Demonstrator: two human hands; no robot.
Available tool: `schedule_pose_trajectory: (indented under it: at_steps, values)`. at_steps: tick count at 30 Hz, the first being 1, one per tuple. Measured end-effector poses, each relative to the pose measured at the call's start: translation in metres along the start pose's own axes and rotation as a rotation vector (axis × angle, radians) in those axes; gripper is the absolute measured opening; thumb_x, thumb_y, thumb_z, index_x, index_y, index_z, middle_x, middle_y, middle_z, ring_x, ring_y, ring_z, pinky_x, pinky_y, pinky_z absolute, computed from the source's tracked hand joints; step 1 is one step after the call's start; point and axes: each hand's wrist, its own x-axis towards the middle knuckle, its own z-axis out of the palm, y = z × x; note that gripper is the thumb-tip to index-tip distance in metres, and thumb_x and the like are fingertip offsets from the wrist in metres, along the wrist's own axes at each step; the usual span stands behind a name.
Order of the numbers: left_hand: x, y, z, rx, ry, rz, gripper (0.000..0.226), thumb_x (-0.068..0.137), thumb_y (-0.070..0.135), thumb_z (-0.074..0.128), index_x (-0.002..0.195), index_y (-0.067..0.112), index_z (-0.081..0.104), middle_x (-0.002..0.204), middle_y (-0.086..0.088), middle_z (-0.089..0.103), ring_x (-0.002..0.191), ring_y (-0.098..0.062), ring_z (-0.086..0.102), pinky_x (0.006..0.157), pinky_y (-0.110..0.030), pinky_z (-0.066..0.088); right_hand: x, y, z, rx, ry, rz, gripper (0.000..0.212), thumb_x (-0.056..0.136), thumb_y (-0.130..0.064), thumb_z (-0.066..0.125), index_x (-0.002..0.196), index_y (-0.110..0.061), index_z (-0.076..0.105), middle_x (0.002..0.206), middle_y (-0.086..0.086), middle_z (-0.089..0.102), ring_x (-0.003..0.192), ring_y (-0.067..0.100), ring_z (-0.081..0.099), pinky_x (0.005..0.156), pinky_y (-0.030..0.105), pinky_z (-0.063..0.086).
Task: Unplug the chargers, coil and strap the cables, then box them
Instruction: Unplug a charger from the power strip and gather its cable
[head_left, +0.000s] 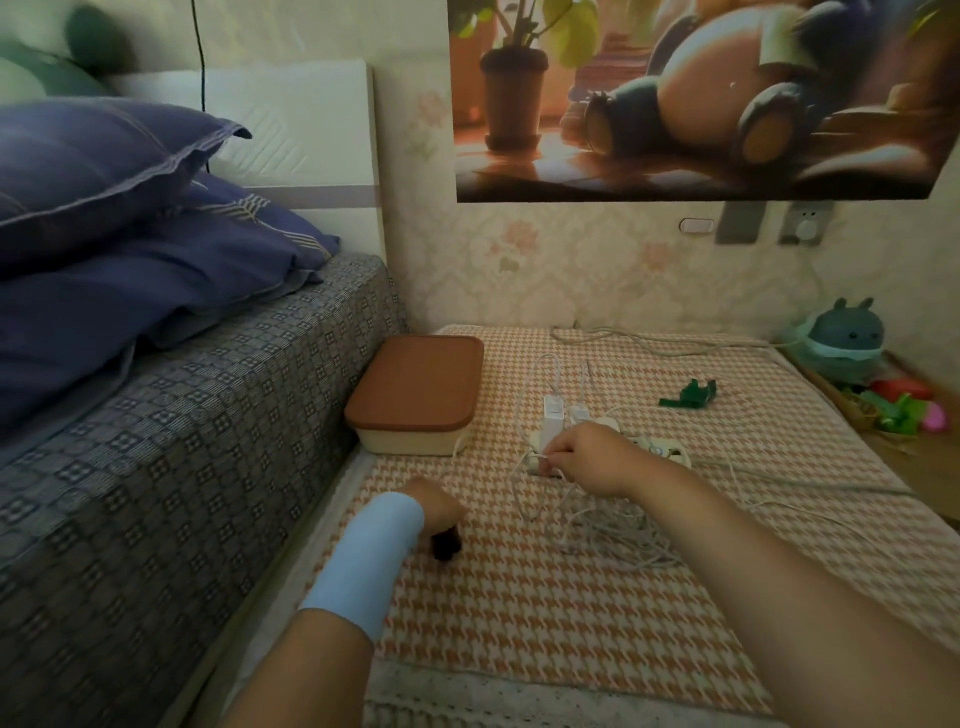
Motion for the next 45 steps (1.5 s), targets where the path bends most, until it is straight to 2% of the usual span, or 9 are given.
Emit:
schedule_pose_trajectory:
  at_steps: [4,7,10,19,23,27,30,34,45]
  values:
    - [0.001,0.014,-0.012,-0.089,0.552,0.481,0.051,0.095,0.018,0.051,0.145,0.021,0.042,0.146,-0.004,0.044,0.130,-0.026,0.043,0.108,-0.040,0.040,0.002,-0.002,0.003,0.001,0.047,-0.098,0.026,0.105,-0.024,0.054,0.118,-0.018,0.075,0.103,-0.002,0.071,0.080,0.009,0.061,0.075,0.026,0.049]
    - [-0.005,0.037,-0.001,-0.091,0.456,0.781,0.048,0.098,0.019,0.051,0.145,0.031,0.047,0.145,0.007,0.050,0.131,-0.018,0.046,0.108,-0.037,0.041,-0.001,-0.007,-0.001,0.122,0.141,-0.191,0.021,0.103,-0.026,0.058,0.096,-0.021,0.078,0.072,-0.011,0.066,0.056,-0.002,0.053,0.058,0.018,0.039]
    - [0.003,0.046,0.003,-0.120,0.409,0.752,0.038,0.098,0.027,0.058,0.136,0.026,0.058,0.133,0.003,0.062,0.117,-0.017,0.059,0.099,-0.031,0.047,-0.003,-0.004,-0.007,0.162,0.245,-0.226,0.026,0.099,-0.025,0.064,0.076,-0.024,0.074,0.053,-0.012,0.057,0.046,-0.001,0.048,0.050,0.014,0.035]
    - [0.022,0.039,-0.021,-0.545,0.876,0.507,0.020,0.100,0.021,0.052,0.099,0.013,0.070,0.099,-0.004,0.068,0.088,-0.018,0.056,0.076,-0.026,0.038,-0.009,0.060,-0.023,-0.099,-0.114,0.115,0.018,0.088,-0.015,0.075,0.101,-0.025,0.081,0.104,-0.010,0.075,0.096,0.009,0.067,0.091,0.029,0.055]
    - [0.031,0.034,-0.019,-0.673,0.919,0.328,0.025,0.103,0.024,0.046,0.106,0.011,0.067,0.109,-0.010,0.065,0.099,-0.028,0.058,0.080,-0.036,0.045,-0.009,0.072,-0.036,-0.081,0.012,0.174,0.027,0.090,-0.032,0.075,0.064,-0.025,0.072,0.062,-0.008,0.060,0.058,0.006,0.053,0.061,0.028,0.046]
    - [0.027,0.037,-0.015,-0.112,0.867,0.173,0.026,0.098,0.027,0.050,0.117,0.031,0.067,0.135,-0.006,0.053,0.122,-0.032,0.041,0.100,-0.044,0.035,-0.011,0.067,-0.034,-0.079,0.110,0.123,0.052,0.095,-0.042,0.067,0.052,-0.020,0.046,0.054,0.002,0.037,0.050,0.020,0.034,0.057,0.030,0.027]
    - [0.015,0.057,-0.008,0.053,0.910,0.456,0.060,0.085,0.007,0.057,0.141,0.028,0.050,0.157,-0.005,0.033,0.144,-0.030,0.024,0.114,-0.043,0.018,-0.012,0.052,-0.033,-0.133,0.147,0.042,0.054,0.093,-0.045,0.067,0.050,-0.018,0.048,0.051,0.001,0.041,0.049,0.020,0.037,0.056,0.030,0.029]
    - [-0.005,0.091,0.022,-0.127,0.444,0.955,0.046,0.097,0.010,0.048,0.138,0.030,0.054,0.133,-0.003,0.061,0.121,-0.026,0.054,0.102,-0.041,0.044,-0.017,0.027,-0.034,-0.253,0.223,-0.083,0.038,0.095,-0.044,0.062,0.069,-0.018,0.069,0.059,0.000,0.059,0.054,0.019,0.054,0.054,0.032,0.040]
    - [0.011,0.079,0.005,-0.100,0.636,0.545,0.025,0.100,0.036,0.046,0.097,0.032,0.070,0.087,0.009,0.065,0.079,-0.017,0.058,0.061,-0.026,0.041,-0.021,0.067,-0.045,-0.020,0.138,-0.014,0.034,0.089,-0.020,0.075,0.121,-0.030,0.074,0.124,-0.011,0.071,0.114,0.007,0.063,0.099,0.026,0.050]
